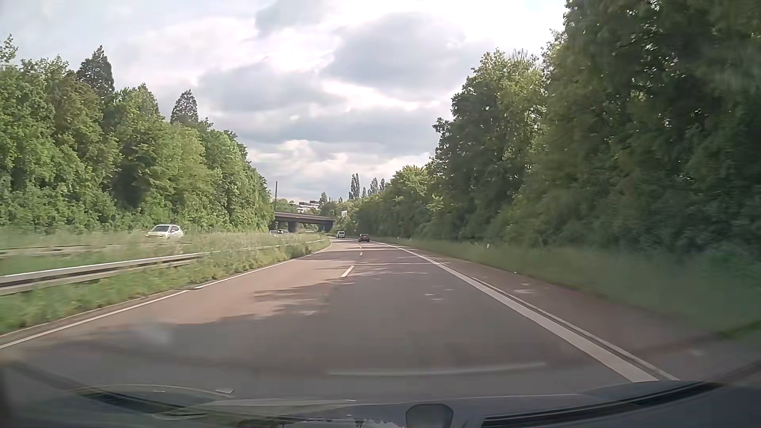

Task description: Follow the waypoints while adhering to traffic rules and regulations

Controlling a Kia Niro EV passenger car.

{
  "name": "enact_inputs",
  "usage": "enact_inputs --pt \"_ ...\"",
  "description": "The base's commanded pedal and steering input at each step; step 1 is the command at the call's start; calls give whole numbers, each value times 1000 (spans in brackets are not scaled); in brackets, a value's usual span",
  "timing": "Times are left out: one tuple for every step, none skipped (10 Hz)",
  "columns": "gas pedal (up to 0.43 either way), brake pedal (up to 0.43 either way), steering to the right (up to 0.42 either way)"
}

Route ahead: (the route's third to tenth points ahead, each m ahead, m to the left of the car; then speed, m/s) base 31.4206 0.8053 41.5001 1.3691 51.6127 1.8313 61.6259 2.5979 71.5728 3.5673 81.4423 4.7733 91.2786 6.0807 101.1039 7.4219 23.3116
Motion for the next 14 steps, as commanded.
enact_inputs --pt "0 0 -4" --pt "0 0 -4" --pt "0 0 -5" --pt "0 0 -5" --pt "0 0 -5" --pt "0 0 -6" --pt "0 0 -6" --pt "0 0 -7" --pt "0 0 -6" --pt "0 0 -6" --pt "0 0 -7" --pt "0 0 -6" --pt "0 0 -7" --pt "0 0 -7"
